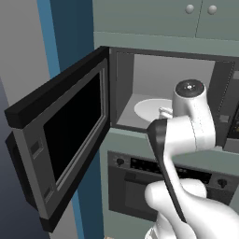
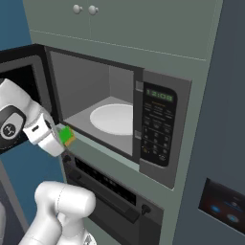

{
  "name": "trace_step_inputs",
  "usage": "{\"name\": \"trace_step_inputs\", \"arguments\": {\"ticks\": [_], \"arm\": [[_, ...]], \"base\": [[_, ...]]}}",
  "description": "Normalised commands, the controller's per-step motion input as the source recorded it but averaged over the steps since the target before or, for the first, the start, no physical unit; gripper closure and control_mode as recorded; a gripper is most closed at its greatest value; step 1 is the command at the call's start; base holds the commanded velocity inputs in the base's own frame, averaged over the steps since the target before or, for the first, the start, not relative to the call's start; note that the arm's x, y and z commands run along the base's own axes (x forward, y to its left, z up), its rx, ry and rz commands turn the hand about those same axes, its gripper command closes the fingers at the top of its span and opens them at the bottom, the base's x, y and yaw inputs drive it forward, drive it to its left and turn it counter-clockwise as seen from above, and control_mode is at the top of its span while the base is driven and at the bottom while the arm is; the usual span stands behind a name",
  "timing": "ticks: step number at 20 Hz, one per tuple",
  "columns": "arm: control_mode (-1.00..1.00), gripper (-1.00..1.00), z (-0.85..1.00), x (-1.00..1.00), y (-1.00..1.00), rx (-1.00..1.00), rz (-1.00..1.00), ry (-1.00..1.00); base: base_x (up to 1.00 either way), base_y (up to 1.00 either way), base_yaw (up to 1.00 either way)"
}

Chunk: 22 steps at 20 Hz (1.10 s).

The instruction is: Place the sponge inside the microwave to prepare for sanitizing.

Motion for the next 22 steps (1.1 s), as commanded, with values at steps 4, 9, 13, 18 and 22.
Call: {"name": "trace_step_inputs", "arguments": {"ticks": [4, 9, 13, 18, 22], "arm": [[-1.00, 1.00, 0.43, 0.35, -0.14, -0.07, 0.04, -0.05], [-1.00, 1.00, 0.45, 0.23, -0.21, -0.02, 0.03, 0.00], [-1.00, 1.00, -0.06, 0.54, -0.04, -0.10, 0.00, 0.00], [-1.00, 1.00, -0.21, 0.47, -0.20, -0.10, 0.00, -0.02], [-1.00, 1.00, -0.28, 0.30, -0.10, -0.11, 0.00, -0.02]], "base": [[0.00, 0.00, 0.00], [0.00, 0.00, 0.00], [0.00, 0.00, 0.00], [0.00, 0.00, 0.00], [0.00, 0.00, 0.00]]}}
